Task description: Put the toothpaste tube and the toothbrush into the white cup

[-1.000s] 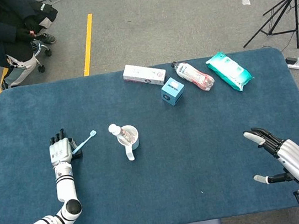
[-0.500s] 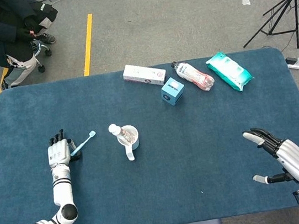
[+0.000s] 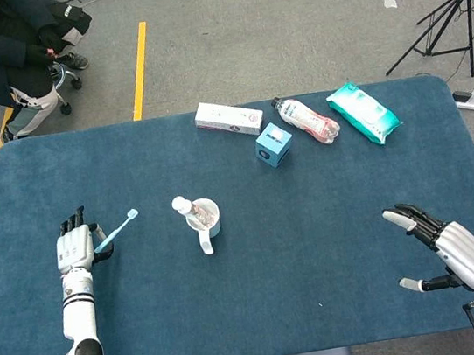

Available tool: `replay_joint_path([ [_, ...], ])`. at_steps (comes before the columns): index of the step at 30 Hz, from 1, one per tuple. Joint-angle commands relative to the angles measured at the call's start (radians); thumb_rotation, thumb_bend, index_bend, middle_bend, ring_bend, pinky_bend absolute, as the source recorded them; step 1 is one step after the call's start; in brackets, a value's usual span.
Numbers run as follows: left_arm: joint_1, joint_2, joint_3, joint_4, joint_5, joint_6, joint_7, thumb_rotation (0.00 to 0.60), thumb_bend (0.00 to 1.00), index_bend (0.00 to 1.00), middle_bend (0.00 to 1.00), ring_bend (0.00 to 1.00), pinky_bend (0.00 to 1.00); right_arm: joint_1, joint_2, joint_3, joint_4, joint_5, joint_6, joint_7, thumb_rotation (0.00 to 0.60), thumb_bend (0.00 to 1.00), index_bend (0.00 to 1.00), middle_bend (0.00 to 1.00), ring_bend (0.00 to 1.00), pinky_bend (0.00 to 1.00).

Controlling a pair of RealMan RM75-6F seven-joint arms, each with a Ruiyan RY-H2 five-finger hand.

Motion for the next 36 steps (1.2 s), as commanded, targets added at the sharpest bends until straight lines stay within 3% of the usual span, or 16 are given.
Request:
replay_joint_path([
  [1, 0.022, 0.045, 0.005, -0.048, 0.017, 0.024, -0.014, 0.6, 0.39, 0.56, 0.0, 0.0, 0.0, 0.0, 0.0, 0.0, 0.0, 0.001, 0.0, 0.001, 0.6, 0.01, 0.02, 0.15, 0.09, 0.4],
  [13, 0.112, 0.246, 0.01, -0.276, 0.076, 0.101, -0.09, 0.6, 0.39, 0.57, 0.0, 0.0, 0.0, 0.003, -0.003, -0.002, -0.005, -0.002, -0.01, -0.012, 0.6, 0.01, 0.02, 0.15, 0.09, 0.4],
  [24, 0.146, 0.392, -0.036, -0.527, 0.125, 0.122, -0.195, 0.6, 0.39, 0.57, 0.0, 0.0, 0.0, 0.0, -0.004, -0.001, -0.009, 0.0, -0.006, -0.024, 0.6, 0.01, 0.02, 0.15, 0.09, 0.4],
  [29, 0.138, 0.419, -0.043, -0.643, 0.163, 0.128, -0.215, 0.6, 0.4, 0.58, 0.0, 0.0, 0.0, -0.008, -0.001, 0.001, -0.005, 0.001, 0.013, -0.014, 0.6, 0.01, 0.02, 0.15, 0.09, 0.4],
  [36, 0.094, 0.386, -0.064, -0.734, 0.177, 0.125, -0.253, 0.6, 0.4, 0.58, 0.0, 0.0, 0.0, -0.037, -0.01, 0.014, 0.009, -0.001, 0.087, -0.013, 0.6, 0.01, 0.05, 0.16, 0.09, 0.4],
])
